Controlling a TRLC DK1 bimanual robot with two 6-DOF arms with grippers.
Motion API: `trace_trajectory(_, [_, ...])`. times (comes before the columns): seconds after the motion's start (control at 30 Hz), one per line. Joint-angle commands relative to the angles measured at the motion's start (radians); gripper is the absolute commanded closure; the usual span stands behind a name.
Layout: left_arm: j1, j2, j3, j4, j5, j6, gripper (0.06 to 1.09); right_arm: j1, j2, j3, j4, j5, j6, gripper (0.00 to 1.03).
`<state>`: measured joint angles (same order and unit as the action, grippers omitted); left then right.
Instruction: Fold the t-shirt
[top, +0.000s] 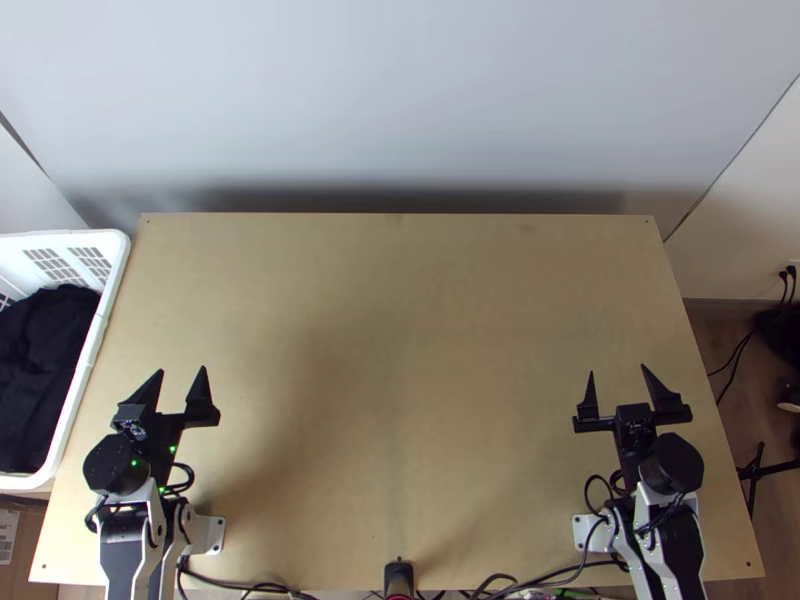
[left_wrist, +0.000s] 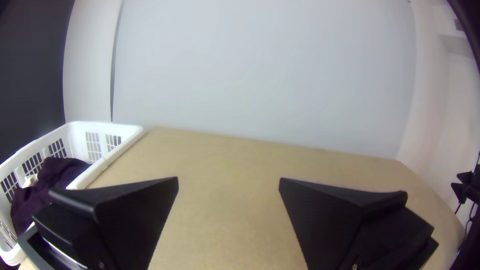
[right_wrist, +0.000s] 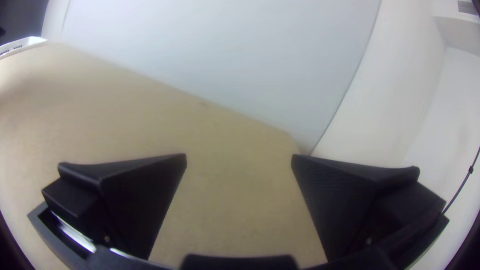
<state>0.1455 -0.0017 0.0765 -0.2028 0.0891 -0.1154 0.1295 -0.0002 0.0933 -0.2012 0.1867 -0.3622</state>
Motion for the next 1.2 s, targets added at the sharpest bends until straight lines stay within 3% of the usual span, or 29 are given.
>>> trace_trajectory(0.0, [0.000, 0.000, 0.000, 0.000, 0.000, 0.000, 0.10, -0.001, 0.000, 0.000, 0.000, 0.000, 0.000, 0.05])
trace_trajectory(0.43, [0.000, 0.000, 0.000, 0.000, 0.000, 0.000, 0.10, -0.001, 0.000, 0.000, 0.000, 0.000, 0.000, 0.05])
trace_trajectory(0.53, [0.000, 0.000, 0.000, 0.000, 0.000, 0.000, 0.10, 0.042, 0.000, 0.000, -0.001, -0.021, 0.097, 0.05])
trace_trajectory(0.67, [0.000, 0.000, 0.000, 0.000, 0.000, 0.000, 0.10, 0.110, -0.003, 0.005, 0.002, -0.027, 0.164, 0.05])
trace_trajectory(0.8, [0.000, 0.000, 0.002, 0.000, 0.000, 0.000, 0.10, 0.186, -0.001, 0.003, -0.001, -0.032, 0.174, 0.05])
trace_trajectory(0.93, [0.000, 0.000, 0.002, 0.000, 0.001, 0.000, 0.10, 0.228, 0.000, 0.002, -0.003, -0.030, 0.259, 0.05])
trace_trajectory(1.03, [0.000, 0.000, 0.000, 0.000, 0.001, 0.000, 0.10, 0.180, 0.000, 0.002, -0.001, -0.009, 0.286, 0.05])
trace_trajectory(1.17, [0.000, 0.000, 0.000, 0.000, 0.000, 0.000, 0.10, -0.010, -0.001, 0.005, 0.011, -0.009, 0.270, 0.05])
